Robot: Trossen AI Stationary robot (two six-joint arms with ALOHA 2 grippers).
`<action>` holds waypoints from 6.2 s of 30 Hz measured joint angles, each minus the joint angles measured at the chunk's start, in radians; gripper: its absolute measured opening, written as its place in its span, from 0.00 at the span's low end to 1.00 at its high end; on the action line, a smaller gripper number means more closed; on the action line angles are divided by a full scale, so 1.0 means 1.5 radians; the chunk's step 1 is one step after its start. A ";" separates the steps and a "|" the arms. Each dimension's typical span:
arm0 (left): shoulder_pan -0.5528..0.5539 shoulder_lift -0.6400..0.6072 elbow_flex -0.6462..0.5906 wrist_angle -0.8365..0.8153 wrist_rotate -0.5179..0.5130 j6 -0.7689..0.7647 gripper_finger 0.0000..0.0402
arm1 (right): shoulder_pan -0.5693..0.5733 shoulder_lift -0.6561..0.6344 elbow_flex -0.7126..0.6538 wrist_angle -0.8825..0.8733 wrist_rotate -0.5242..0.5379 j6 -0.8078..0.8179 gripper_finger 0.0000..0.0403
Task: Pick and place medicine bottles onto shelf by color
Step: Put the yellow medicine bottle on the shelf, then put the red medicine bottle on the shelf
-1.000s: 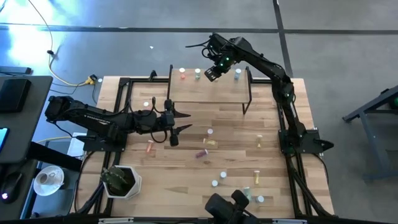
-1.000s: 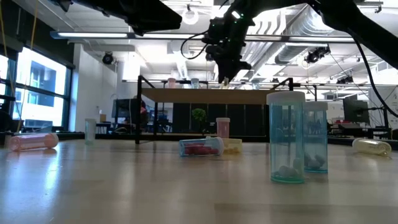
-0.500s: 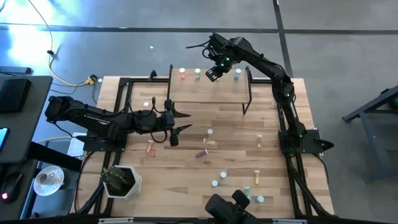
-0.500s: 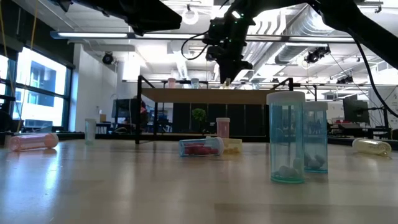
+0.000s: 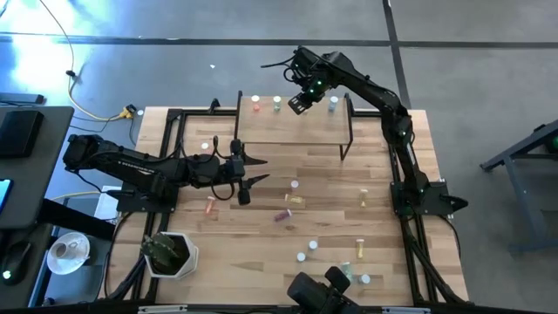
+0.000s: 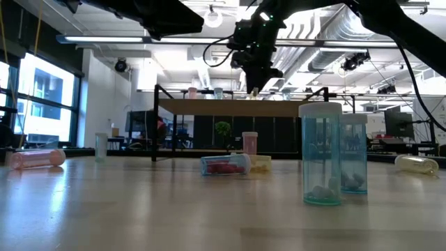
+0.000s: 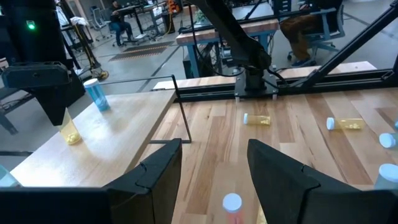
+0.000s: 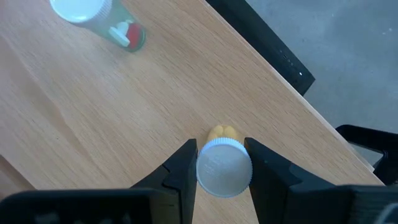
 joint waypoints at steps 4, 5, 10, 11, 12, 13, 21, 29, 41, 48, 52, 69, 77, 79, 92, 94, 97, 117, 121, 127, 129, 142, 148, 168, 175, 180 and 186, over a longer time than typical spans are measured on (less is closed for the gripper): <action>0.000 0.000 0.000 0.000 0.000 0.000 0.43 | 0.000 0.000 0.000 0.000 0.000 -0.001 0.26; 0.000 0.000 0.000 0.000 0.000 0.000 0.43 | 0.000 0.000 0.000 0.000 0.000 0.003 0.26; 0.000 0.000 0.000 0.000 0.000 0.000 0.43 | 0.000 0.000 0.000 -0.001 -0.013 0.003 0.26; 0.000 0.000 0.000 0.000 0.000 0.000 0.43 | 0.000 0.000 0.000 -0.001 -0.012 0.003 0.26; 0.000 0.000 0.000 0.000 0.000 0.000 0.43 | 0.000 0.000 0.000 0.000 -0.009 0.003 0.26; 0.000 0.000 0.000 0.000 0.000 0.000 0.43 | 0.000 0.000 0.000 0.001 -0.006 0.003 0.26; 0.000 0.000 0.000 0.000 0.000 0.000 0.43 | 0.000 0.000 0.000 0.002 -0.002 0.003 0.34; 0.000 0.000 0.000 0.000 0.000 0.000 0.43 | -0.001 0.000 0.000 0.016 -0.002 0.003 0.44; 0.000 0.000 0.000 0.000 0.000 0.000 0.43 | -0.017 -0.007 0.000 0.023 -0.003 -0.002 0.43; 0.000 0.000 0.000 -0.001 0.000 0.000 0.43 | -0.024 -0.034 0.000 0.054 -0.014 -0.013 0.43; 0.000 0.000 0.000 -0.001 -0.001 0.000 0.43 | -0.024 -0.055 0.000 0.068 -0.015 -0.014 0.43; 0.000 0.000 0.000 -0.048 0.004 -0.035 0.43 | 0.089 -0.163 0.000 0.060 -0.014 -0.120 0.43; 0.000 0.000 0.000 -0.078 0.005 -0.060 0.46 | 0.168 -0.170 -0.007 0.004 0.002 -0.149 0.43; 0.000 0.000 0.000 -0.087 0.005 -0.086 0.49 | 0.184 -0.171 -0.017 -0.001 0.025 -0.149 0.43; -0.003 0.005 0.000 -0.196 0.049 -0.193 0.55 | 0.228 -0.320 -0.255 0.079 0.104 -0.141 0.43; -0.005 0.013 0.000 -0.190 0.049 -0.197 0.55 | 0.229 -0.365 -0.336 0.139 0.092 -0.130 0.43; -0.015 0.037 -0.001 -0.177 0.035 -0.189 0.55 | 0.234 -0.427 -0.439 0.211 0.060 -0.116 0.43; -0.019 0.237 -0.001 0.054 0.054 -0.148 0.55 | 0.348 -0.684 -0.897 0.605 0.090 0.008 0.43; -0.006 0.261 -0.001 0.082 0.053 -0.151 0.55 | 0.370 -0.699 -0.951 0.663 0.123 0.009 0.43; 0.009 0.304 0.000 0.143 0.058 -0.123 0.55 | 0.406 -0.700 -1.010 0.723 0.176 0.024 0.43; 0.012 0.319 -0.001 0.165 0.069 -0.120 0.55 | 0.418 -0.700 -1.027 0.733 0.195 0.043 0.43; 0.037 0.386 0.003 0.237 0.072 -0.122 0.55 | 0.493 -0.700 -1.098 0.775 0.296 0.148 0.43; 0.046 0.426 0.037 0.252 0.071 -0.118 0.55 | 0.508 -0.700 -1.107 0.785 0.317 0.156 0.43; 0.051 0.501 0.096 0.250 0.046 -0.115 0.55 | 0.508 -0.700 -1.107 0.790 0.318 0.156 0.43; 0.070 0.501 0.097 0.245 0.078 -0.130 0.55 | 0.508 -0.700 -1.107 0.790 0.318 0.156 0.43; 0.073 0.501 0.097 0.249 0.088 -0.134 0.55 | 0.508 -0.700 -1.107 0.790 0.318 0.156 0.43; 0.072 0.501 0.097 0.250 0.088 -0.134 0.55 | 0.508 -0.700 -1.107 0.797 0.318 0.156 0.43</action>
